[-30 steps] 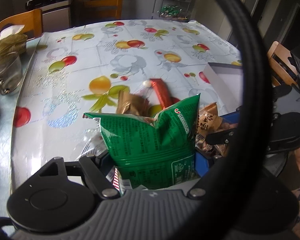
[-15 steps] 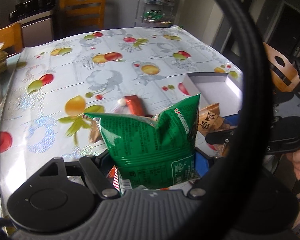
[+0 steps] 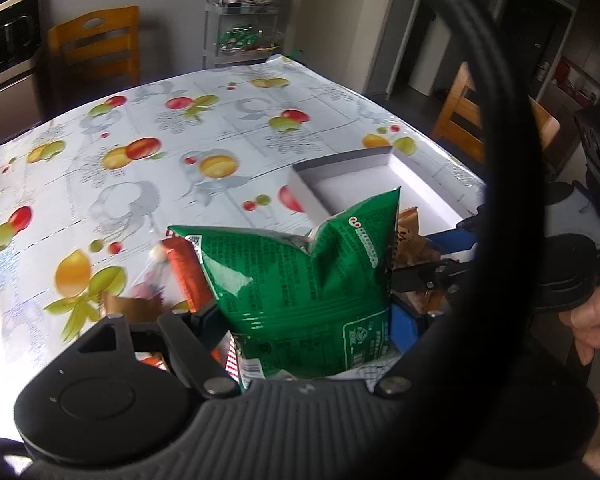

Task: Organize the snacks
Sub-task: 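Carry the peanut bag with the right tool while the left tool carries the chip bag to the white box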

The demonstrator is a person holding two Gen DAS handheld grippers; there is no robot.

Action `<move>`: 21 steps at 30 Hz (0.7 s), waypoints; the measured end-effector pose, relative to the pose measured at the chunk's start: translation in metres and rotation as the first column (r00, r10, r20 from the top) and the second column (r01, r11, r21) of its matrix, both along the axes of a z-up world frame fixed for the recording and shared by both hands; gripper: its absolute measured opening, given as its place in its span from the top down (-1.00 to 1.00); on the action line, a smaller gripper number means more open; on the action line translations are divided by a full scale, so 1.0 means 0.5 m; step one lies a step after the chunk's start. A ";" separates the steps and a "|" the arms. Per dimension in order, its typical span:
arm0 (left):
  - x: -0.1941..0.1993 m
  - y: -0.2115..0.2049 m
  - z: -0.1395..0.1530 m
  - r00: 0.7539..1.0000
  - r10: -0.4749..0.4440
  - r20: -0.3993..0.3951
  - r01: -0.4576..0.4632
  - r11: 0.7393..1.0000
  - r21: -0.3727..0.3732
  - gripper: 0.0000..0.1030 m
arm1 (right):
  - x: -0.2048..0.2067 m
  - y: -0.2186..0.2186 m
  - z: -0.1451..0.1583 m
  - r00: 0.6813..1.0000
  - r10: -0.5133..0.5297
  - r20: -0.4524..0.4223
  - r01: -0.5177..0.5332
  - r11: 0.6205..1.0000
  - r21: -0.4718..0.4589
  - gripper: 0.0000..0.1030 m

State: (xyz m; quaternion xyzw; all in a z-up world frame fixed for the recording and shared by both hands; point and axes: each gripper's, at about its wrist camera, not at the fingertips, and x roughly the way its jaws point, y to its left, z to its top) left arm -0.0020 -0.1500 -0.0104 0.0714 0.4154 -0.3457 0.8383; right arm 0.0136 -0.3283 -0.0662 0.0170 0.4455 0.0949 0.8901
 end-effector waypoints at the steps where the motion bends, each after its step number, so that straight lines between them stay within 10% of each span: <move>1: -0.001 -0.006 0.001 1.000 -0.008 -0.001 0.008 1.000 -0.003 -0.53 | -0.003 -0.006 0.000 1.000 -0.010 0.001 0.010 1.000 0.000 0.26; 21: -0.016 -0.194 0.013 0.979 -0.201 0.040 0.201 0.980 0.006 -0.53 | -0.074 -0.158 -0.004 0.978 -0.206 0.001 0.206 0.978 -0.027 0.26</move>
